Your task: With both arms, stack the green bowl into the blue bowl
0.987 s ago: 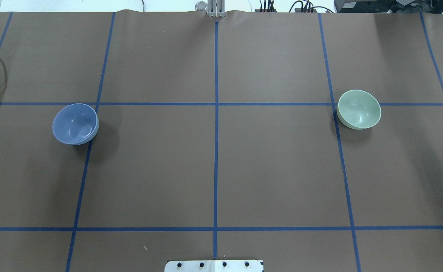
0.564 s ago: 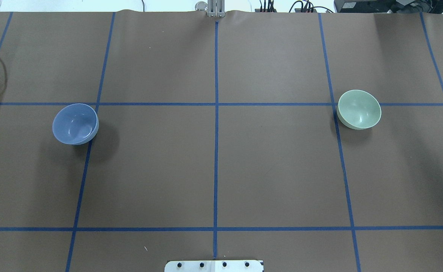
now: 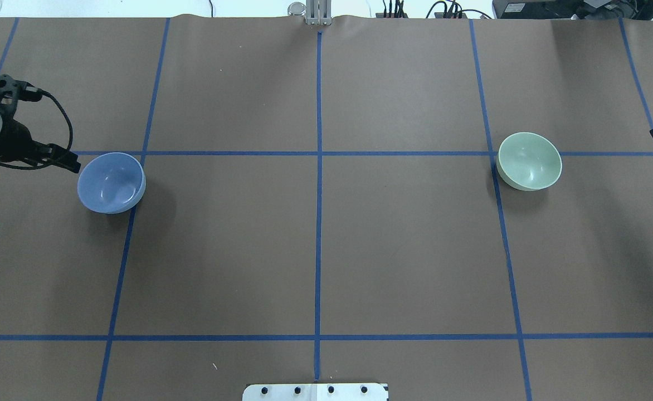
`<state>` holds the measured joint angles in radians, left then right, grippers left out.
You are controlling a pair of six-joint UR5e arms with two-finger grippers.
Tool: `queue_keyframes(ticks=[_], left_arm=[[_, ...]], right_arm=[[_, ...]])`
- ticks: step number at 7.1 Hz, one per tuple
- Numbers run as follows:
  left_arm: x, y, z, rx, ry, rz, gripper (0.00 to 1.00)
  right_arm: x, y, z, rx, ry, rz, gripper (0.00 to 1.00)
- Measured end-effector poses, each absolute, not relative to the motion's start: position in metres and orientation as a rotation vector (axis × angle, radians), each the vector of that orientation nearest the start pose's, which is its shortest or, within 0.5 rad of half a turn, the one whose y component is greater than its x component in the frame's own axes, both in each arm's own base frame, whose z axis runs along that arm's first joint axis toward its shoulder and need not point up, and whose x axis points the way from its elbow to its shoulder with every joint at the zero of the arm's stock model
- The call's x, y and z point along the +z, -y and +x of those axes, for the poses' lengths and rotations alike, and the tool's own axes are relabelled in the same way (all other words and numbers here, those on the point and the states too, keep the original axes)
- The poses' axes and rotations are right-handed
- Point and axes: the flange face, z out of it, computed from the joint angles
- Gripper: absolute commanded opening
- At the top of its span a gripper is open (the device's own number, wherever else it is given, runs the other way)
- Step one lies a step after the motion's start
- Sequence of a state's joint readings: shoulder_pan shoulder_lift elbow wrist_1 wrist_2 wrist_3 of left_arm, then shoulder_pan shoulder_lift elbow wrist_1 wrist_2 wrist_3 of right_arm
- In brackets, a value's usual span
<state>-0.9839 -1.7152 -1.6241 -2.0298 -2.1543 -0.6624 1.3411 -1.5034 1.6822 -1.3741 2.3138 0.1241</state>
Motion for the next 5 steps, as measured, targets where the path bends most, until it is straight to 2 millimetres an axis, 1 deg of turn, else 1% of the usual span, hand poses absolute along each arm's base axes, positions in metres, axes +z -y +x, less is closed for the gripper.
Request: queue_keyframes(ticks=[1,2,3,5], left_arm=[[0.510,0.527,0.275,0.126,-0.821,0.179,0.24],[0.510,0.530,0.288,0.133,-0.819,0.173,0.00],[0.508,0.531,0.294,0.137,-0.821,0.172,0.00],[0.498,0.530,0.297,0.145,-0.836,0.179,0.00]], right_arm=[[0.549,0.535,-0.058,-0.239,0.786,0.222,1.00],[0.551,0.535,-0.058,-0.238,0.785,0.221,1.00],[0.551,0.536,-0.058,-0.237,0.784,0.219,1.00],[0.552,0.536,-0.058,-0.237,0.783,0.219,1.00]])
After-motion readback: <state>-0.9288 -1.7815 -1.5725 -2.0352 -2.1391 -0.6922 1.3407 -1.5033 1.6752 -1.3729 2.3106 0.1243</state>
